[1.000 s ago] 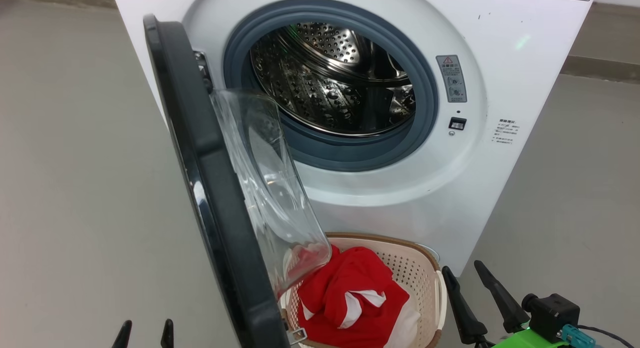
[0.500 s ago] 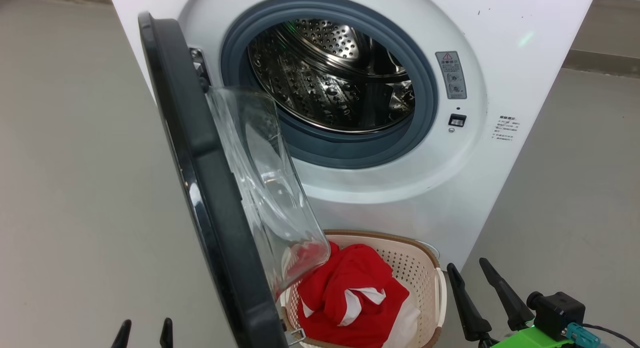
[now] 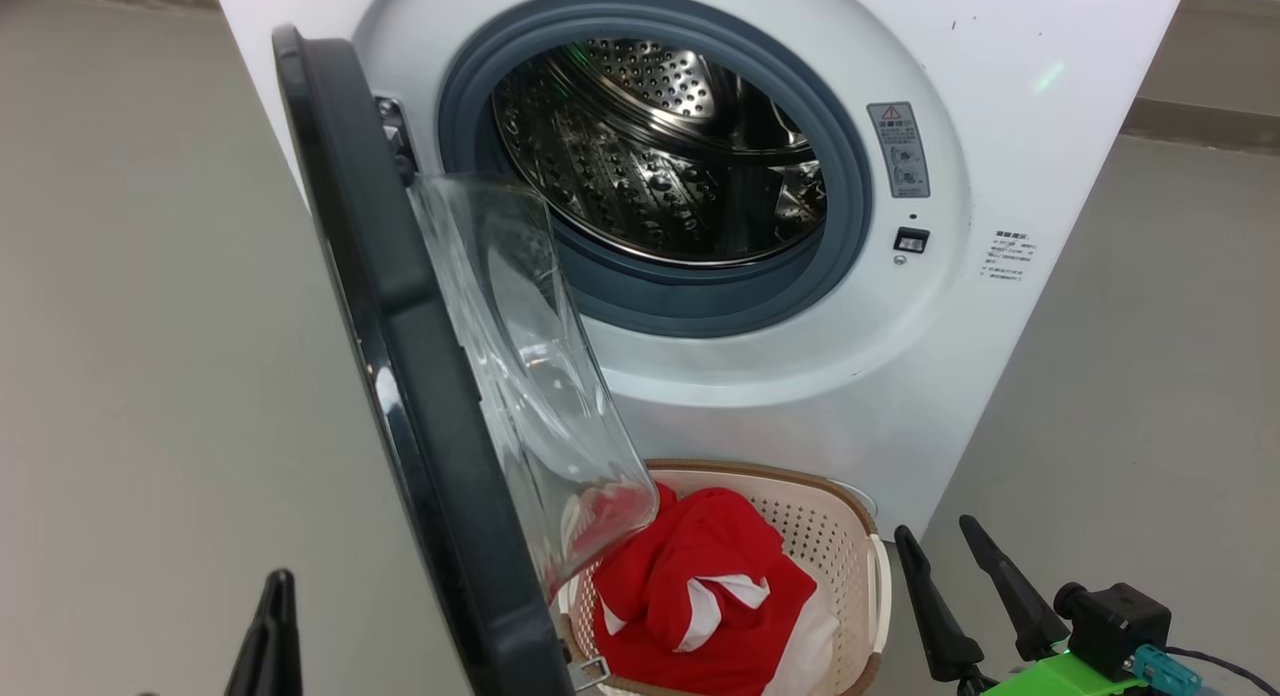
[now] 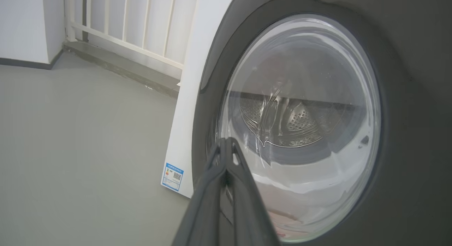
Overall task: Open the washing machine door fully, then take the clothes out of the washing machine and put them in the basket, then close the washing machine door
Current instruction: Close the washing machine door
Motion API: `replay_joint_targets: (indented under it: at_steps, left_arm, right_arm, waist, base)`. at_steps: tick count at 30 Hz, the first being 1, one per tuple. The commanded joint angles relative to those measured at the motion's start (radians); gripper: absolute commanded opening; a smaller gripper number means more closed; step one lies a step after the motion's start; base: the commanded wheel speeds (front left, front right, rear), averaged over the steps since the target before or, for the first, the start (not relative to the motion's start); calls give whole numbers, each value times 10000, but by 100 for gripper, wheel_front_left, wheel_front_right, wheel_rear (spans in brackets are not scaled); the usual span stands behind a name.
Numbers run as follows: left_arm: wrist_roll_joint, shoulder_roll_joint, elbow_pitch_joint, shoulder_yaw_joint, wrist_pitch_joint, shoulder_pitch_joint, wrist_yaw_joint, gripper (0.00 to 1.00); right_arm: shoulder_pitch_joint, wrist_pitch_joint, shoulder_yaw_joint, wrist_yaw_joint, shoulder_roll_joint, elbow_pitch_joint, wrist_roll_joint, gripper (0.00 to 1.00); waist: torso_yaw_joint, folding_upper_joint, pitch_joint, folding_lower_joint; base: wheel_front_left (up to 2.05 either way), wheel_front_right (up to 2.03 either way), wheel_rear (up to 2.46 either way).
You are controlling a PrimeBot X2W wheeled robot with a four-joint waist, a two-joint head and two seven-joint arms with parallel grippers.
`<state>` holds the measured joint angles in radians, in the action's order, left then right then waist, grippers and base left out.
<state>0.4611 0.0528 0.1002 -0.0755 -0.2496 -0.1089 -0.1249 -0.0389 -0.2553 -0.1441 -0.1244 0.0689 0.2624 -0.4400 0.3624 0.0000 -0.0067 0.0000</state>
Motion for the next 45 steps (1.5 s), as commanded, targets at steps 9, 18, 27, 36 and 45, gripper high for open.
replay_joint_targets:
  at_steps: [9, 18, 27, 36, 45]
  left_arm:
    - [5147, 1262, -1098, 1494, -23, 715, -56, 0]
    - [10281, 2931, -2483, 2111, 1765, 351, -56, 0]
    - [11757, 3540, -3449, 2227, 3479, 20, -57, 0]
    - [11796, 3212, -3781, 2361, 4643, 233, -57, 0]
    - [11366, 2412, -3436, 2724, 4959, 1315, -57, 0]
  right_arm:
    - [279, -65, -264, -63, 164, -226, -11, 100]
    - [315, -65, -337, -63, 165, -239, -14, 100]
    - [348, -65, -348, -63, 185, -240, -14, 100]
    - [498, -65, -368, -63, 229, -269, -25, 100]
    - [697, -65, -282, -63, 234, -347, -26, 100]
  waist:
    - [-154, 0, 5, 0]
    - [-342, 0, 67, 0]
    - [-445, 0, 196, 0]
    - [-807, 0, 370, 0]
    - [-1422, 0, 712, 0]
  base:
    - [0, 0, 0]
    - [0, 0, 0]
    - [0, 0, 0]
    - [0, 0, 0]
    - [0, 0, 0]
